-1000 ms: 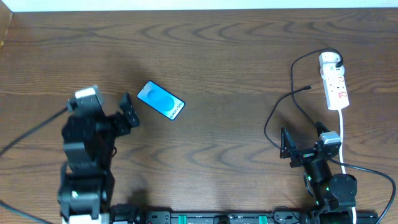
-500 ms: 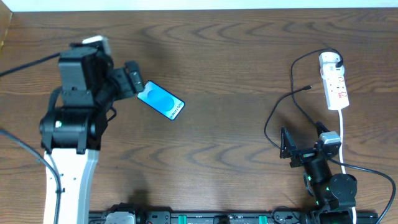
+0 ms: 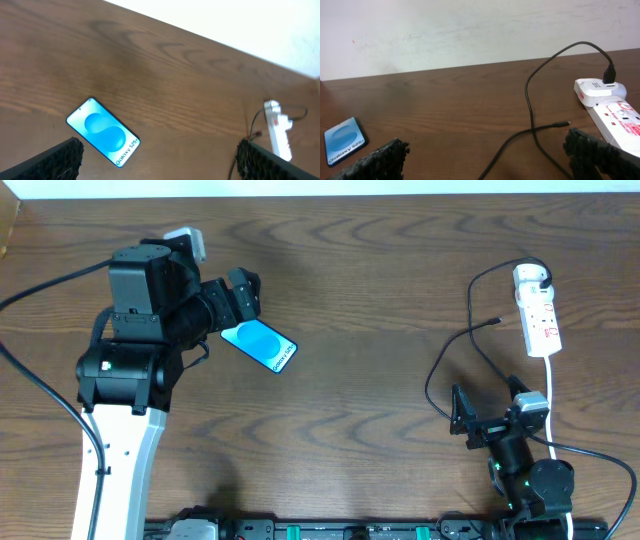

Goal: Plug charger to phone and switch on socket
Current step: 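Move the left gripper over the blue phone and lower onto it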

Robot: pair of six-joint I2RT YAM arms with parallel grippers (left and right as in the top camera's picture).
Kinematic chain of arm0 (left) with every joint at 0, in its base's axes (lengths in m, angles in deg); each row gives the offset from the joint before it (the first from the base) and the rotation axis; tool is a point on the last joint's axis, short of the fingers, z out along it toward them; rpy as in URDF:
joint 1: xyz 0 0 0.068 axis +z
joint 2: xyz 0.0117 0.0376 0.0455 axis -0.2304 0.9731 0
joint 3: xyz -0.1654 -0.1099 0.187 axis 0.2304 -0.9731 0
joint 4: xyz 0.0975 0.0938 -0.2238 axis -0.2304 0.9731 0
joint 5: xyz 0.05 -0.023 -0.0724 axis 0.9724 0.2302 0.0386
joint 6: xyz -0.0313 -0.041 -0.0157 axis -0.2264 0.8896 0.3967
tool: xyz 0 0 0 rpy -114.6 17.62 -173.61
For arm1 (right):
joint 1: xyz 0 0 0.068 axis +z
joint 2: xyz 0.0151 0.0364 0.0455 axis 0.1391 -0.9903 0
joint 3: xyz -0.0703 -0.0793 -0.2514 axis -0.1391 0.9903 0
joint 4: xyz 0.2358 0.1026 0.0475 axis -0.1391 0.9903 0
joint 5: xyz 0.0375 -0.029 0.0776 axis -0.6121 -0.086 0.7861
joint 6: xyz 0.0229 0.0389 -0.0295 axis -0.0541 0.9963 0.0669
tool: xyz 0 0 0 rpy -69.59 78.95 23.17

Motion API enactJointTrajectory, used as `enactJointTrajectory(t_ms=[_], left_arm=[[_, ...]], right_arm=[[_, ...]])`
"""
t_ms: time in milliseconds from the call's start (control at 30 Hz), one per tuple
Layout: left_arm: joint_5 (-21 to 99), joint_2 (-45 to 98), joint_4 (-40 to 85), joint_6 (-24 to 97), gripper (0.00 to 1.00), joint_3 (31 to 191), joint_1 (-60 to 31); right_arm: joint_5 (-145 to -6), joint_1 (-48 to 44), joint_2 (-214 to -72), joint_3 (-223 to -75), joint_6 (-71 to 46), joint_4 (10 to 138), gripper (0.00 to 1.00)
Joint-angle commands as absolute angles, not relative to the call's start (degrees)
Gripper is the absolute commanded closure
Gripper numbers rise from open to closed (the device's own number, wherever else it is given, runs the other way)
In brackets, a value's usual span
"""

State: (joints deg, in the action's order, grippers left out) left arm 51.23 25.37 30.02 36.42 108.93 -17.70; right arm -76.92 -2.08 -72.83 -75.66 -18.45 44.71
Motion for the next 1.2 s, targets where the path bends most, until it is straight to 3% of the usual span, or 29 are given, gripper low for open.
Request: enactJointTrajectory(t_ms=[0,300,533,1167], left_arm=[[57.7,26.3,29.8,44.2,0.02,110.5,-18.8],[67.6,36.6,36.9,50.6,0.02,119.9,-22.2],[67.6,47.9,43.3,55.8,0.02,129.3,-22.2],[66.9,63.6,46.3,65.2,0.02,129.3,-21.8]], right_arm=[[-76.6,-1.7,-72.5,-75.4,-17.8,44.8,0.01],[-76.6,-1.7,-72.5,-75.4,-17.8,44.8,0.01],[-76.6,-1.7,-72.5,-75.4,-17.8,44.8,0.01],[-76.6,-1.7,-72.5,-75.4,-17.8,44.8,0.01]])
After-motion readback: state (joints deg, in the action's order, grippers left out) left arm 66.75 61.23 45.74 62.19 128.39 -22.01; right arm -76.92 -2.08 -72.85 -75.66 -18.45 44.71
